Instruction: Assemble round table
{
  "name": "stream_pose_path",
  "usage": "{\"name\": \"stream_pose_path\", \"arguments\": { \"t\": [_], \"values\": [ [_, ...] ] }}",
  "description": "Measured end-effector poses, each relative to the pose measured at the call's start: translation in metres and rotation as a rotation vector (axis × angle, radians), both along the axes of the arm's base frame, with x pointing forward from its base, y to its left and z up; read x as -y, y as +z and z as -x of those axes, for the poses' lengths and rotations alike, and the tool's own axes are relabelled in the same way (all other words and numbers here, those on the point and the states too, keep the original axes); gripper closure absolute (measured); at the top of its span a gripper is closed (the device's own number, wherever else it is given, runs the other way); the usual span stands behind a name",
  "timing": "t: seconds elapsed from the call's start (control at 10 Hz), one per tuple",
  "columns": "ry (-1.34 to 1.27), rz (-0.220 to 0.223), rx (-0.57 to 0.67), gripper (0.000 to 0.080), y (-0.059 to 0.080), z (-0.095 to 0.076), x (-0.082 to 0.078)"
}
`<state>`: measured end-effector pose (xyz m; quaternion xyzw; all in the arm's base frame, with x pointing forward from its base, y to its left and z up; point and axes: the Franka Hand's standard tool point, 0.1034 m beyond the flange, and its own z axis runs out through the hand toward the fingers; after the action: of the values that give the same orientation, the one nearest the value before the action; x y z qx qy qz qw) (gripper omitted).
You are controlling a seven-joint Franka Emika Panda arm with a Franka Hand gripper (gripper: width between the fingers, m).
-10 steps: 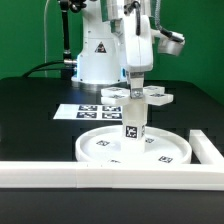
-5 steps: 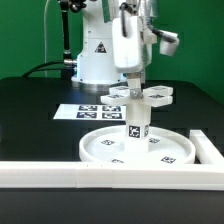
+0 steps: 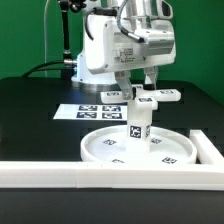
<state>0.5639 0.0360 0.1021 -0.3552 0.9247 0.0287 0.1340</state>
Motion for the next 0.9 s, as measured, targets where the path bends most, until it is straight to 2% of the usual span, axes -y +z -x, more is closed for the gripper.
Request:
{"name": "stream_pose_path", "arguments": {
  "t": [0.4,0.6,0.7,0.8,0.9],
  "values": [
    [-0.076,-0.029,0.005,0.0354,0.001,0.0,0.002],
    [-0.02,-0.018,0.01,0.0354,0.001,0.001,0.001],
    [0.045,-0.035,0.0,0.0354,0.007,-0.001,0.001],
    [0.059,-0.049,0.009,0.0166,0.017,-0.004,0.002],
    [0.069,-0.051,0.024,0.0166,0.024,-0.006,0.001]
  ]
}}
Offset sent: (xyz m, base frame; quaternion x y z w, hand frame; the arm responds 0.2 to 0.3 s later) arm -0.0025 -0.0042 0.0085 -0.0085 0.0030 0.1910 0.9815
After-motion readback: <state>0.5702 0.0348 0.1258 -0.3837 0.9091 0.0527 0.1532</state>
